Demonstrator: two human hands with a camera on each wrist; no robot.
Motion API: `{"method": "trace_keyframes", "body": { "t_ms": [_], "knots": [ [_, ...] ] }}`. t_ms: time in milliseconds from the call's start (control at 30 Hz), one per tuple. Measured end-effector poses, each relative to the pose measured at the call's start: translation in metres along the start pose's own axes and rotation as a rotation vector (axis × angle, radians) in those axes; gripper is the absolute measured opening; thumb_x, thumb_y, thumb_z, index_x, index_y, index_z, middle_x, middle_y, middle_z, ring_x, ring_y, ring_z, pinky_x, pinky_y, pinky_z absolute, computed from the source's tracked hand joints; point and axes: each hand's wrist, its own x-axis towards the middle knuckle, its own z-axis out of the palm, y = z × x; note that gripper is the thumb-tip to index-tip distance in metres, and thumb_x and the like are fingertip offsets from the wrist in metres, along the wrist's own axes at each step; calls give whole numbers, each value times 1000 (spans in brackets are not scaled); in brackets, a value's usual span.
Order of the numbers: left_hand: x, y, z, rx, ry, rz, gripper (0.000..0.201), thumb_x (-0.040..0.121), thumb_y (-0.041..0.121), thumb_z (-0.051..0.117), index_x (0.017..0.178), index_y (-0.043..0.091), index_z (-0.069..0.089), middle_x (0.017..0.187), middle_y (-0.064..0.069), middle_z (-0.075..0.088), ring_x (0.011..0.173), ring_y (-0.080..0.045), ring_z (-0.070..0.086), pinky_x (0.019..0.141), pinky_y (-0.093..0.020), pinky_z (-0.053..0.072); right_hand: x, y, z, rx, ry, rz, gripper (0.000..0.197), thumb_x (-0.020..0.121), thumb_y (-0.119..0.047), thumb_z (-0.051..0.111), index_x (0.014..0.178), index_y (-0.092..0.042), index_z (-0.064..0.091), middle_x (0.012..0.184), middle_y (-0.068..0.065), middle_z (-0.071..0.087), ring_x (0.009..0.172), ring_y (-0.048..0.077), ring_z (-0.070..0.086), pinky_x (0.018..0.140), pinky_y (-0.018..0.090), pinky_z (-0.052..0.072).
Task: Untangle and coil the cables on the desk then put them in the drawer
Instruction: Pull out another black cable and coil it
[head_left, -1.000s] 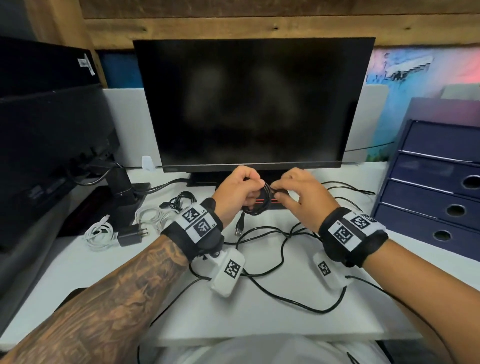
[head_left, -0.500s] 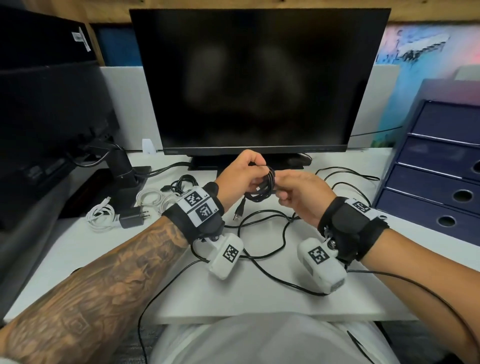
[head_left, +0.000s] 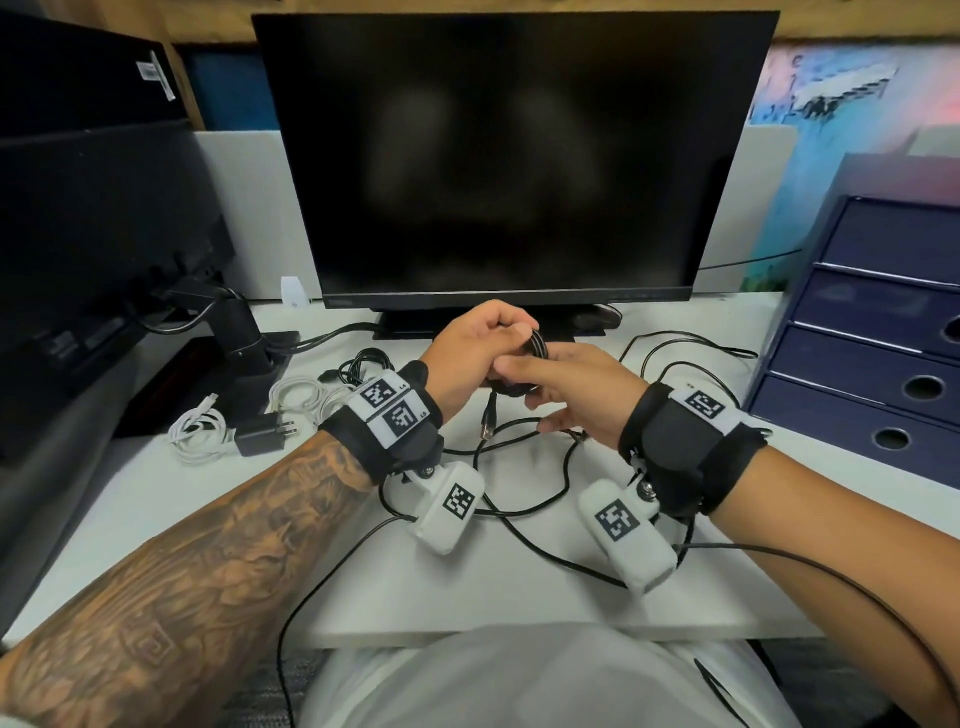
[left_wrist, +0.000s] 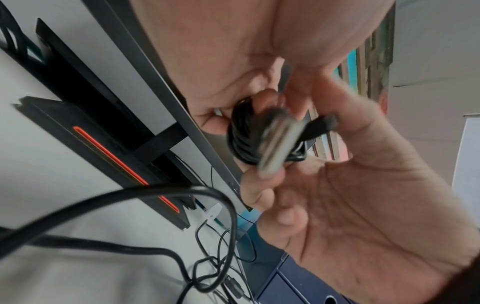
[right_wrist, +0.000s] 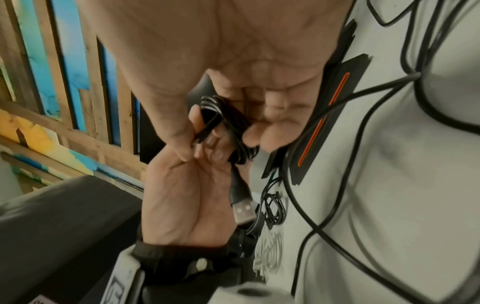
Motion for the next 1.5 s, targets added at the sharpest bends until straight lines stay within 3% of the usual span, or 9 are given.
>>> {"method": "trace_keyframes", "body": {
  "t_ms": [167,233,333,533,767,867,967,1200,1500],
  "knots": [
    [3,0,0,-23,59,30,9,102,6,48,104,10,55,72,-1,59,53,-3,54,54,-15,46,5,-1,-2,-98,124,-104,20,95,-3,60,114,-3,66,101,12,76,81,22,77,67,36,61],
    [5,-4,-4,6,117,25,8,102,8,49,105,11,56,69,5,57,53,-1,53,57,-17,47,7,1,-2,-228,194,-142,24,99,-9,58,122,-9,64,92,10,77,73,19,76,61,31,61],
    [10,-10,-10,79,142,27,10,101,13,51,106,15,60,66,11,58,60,-6,50,64,-23,47,8,2,-9,-538,214,-225,19,102,-17,53,107,-13,71,80,2,75,65,12,74,61,23,56],
    [9,-11,-25,110,102,-14,19,103,10,48,105,8,66,69,0,48,64,-10,47,60,-17,45,7,-12,-34,-661,321,-369,18,101,-25,55,96,-24,72,72,-5,71,61,7,70,71,36,61],
    [9,7,-18,-79,14,-32,26,106,10,39,111,-2,61,57,7,37,50,-4,33,54,-18,27,8,-14,-53,-967,523,-537,22,98,-36,60,113,-27,75,97,-9,57,97,13,52,78,33,49],
    [4,13,-11,-192,-37,-21,24,106,11,38,108,3,60,59,5,33,50,-5,30,59,-22,25,11,-7,-49,-814,433,-485,21,96,-26,66,113,-21,76,91,-7,60,90,10,54,80,23,46],
    [2,15,-5,-208,-50,-6,25,107,11,36,109,3,60,59,5,35,50,-6,31,58,-19,30,11,2,-32,-265,301,-379,14,90,-10,72,103,-12,75,83,-2,71,71,-3,62,68,8,44],
    [1,13,-3,-113,-35,71,27,107,14,38,106,8,65,57,10,40,52,-6,34,55,-14,37,14,8,-17,334,130,-121,14,100,-17,57,105,-12,69,83,-1,69,71,9,58,65,23,43],
    [-2,14,0,98,-35,136,24,104,17,48,108,6,69,65,3,56,59,-13,48,61,-22,46,1,-1,-8,227,-127,23,38,86,-50,67,109,-20,69,104,-5,70,90,14,51,75,29,44]
  ]
}}
